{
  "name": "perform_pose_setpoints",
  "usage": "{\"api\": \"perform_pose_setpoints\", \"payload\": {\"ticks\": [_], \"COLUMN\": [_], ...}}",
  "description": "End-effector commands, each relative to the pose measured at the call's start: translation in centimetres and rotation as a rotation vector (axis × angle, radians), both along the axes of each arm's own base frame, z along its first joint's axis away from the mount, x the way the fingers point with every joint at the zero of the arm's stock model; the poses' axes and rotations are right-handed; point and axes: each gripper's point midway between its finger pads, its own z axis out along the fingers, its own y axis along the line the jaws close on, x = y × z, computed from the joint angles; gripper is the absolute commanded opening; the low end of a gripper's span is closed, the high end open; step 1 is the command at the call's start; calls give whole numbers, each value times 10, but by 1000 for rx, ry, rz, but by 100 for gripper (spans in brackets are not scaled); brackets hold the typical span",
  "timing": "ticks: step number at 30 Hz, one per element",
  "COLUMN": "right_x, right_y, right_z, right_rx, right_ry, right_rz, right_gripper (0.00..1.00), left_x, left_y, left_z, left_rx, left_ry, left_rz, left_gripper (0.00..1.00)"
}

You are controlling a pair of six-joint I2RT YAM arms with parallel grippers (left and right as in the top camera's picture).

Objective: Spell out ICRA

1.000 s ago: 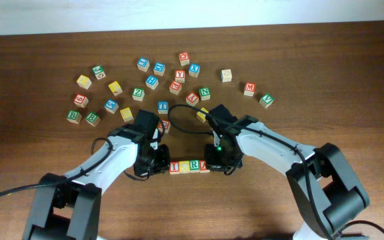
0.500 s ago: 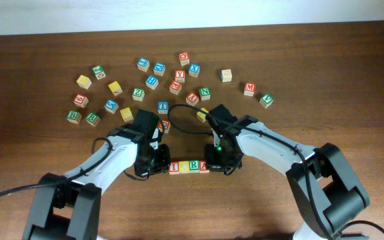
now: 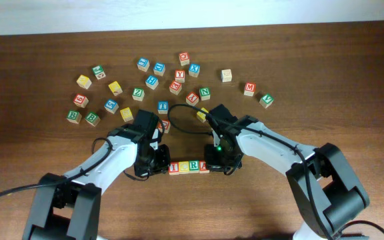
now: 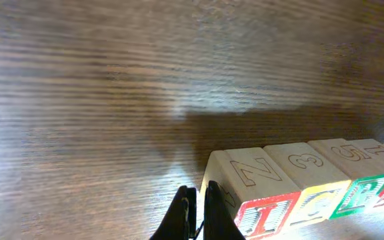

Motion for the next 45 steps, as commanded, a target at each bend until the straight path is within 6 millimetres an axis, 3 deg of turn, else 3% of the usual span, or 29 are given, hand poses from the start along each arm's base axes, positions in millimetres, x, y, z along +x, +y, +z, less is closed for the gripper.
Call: {"api": "perform_pose_setpoints", "payload": {"ticks": [1, 6, 9, 11, 14, 19, 20, 21, 22, 23, 24, 28, 45], "right_x": [-1, 4, 10, 13, 7, -33, -39, -44, -51, -58, -62, -73, -73], "right_y": [3, -26, -54, -69, -94, -124, -128, -131, -135, -139, -142, -147, -147], "right_z": [-1, -2, 13, 38, 91, 186, 197, 207, 220, 233, 240, 254, 253], "right_rx": [-1, -54, -55, -48, -76, -33, -22, -9, 12, 34, 41, 71, 68], "right_ry": [16, 51, 49, 4, -140, -471, -524, -573, -640, -704, -746, -824, -822], "right_rz": [-1, -70, -106, -135, -175, -219, -227, -235, -245, -255, -264, -275, -275], "right_gripper": [4, 4, 4, 4, 4, 5, 9, 18, 33, 73, 98, 98, 98], "left_x": [-8, -7, -2, 6, 16, 6, 4, 1, -2, -5, -6, -5, -5], "left_y": [10, 19, 28, 33, 41, 51, 53, 56, 57, 58, 58, 58, 58], "left_z": [-7, -7, 8, 34, 97, 190, 198, 207, 213, 219, 221, 220, 219], "left_rx": [51, 100, 148, 171, 187, 98, 95, 90, 80, 71, 68, 69, 70], "left_ry": [24, 13, -31, -92, -247, -582, -612, -648, -672, -695, -704, -699, -697], "left_rz": [-16, -13, -8, 0, 24, 81, 88, 97, 101, 105, 106, 105, 105], "left_gripper": [0, 0, 0, 0, 0, 4, 14, 33, 74, 99, 99, 99, 99]}}
